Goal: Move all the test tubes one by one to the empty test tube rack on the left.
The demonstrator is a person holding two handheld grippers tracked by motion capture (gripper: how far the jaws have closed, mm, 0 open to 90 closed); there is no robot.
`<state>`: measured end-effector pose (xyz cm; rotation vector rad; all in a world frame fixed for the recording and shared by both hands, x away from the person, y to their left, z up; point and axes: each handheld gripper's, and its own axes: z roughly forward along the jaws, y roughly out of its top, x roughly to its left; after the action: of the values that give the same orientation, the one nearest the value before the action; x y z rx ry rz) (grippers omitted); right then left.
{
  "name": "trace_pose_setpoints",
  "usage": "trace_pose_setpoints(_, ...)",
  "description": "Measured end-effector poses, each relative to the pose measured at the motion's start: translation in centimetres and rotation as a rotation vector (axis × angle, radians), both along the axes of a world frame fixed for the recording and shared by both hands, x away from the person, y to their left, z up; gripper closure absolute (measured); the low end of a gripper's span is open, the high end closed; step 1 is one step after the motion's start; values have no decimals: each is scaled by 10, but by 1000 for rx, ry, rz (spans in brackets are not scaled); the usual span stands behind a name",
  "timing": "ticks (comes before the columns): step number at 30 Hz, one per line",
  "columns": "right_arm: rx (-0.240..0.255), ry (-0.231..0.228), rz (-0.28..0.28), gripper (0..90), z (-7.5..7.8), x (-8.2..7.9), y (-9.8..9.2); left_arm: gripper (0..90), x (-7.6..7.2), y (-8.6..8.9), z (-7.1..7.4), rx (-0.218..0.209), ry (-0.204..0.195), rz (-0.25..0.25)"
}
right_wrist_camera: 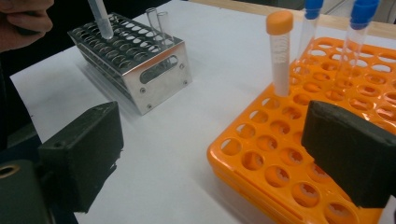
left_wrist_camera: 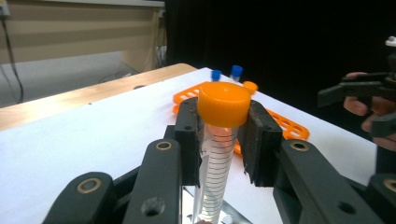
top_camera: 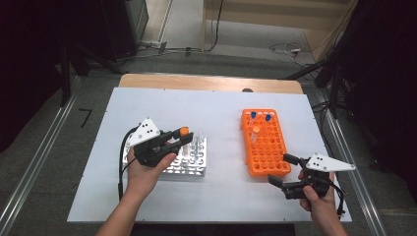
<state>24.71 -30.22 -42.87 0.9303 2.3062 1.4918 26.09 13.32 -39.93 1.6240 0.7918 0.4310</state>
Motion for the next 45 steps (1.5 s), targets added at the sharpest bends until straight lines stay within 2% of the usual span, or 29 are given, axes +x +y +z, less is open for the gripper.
trace_pose_setpoints(5,8,18,6,0,-3,5,-8,706,12,3,-3,-2,7,32)
trace_pose_setpoints(9,-13,38,-7,0,-6,8,-11,706,22,4,-6,-4,15,55)
trace_pose_setpoints(17,-22,29,-25,0,-7,10,-14,706,39,2,-8,-16,17,103)
trace_pose_setpoints(24,-19,30,-32,0,-7,10,-16,706,49,-2,-15,4,33,141)
trace_pose_setpoints(32,-21,30,-26,0,-8,10,-16,706,53,-6,-21,25,49,159)
trace_pose_setpoints(40,-26,31,-18,0,-9,10,-15,706,47,-5,-21,26,50,155)
trace_pose_setpoints(45,-25,30,-15,0,-9,10,-14,706,45,-6,-26,59,63,149)
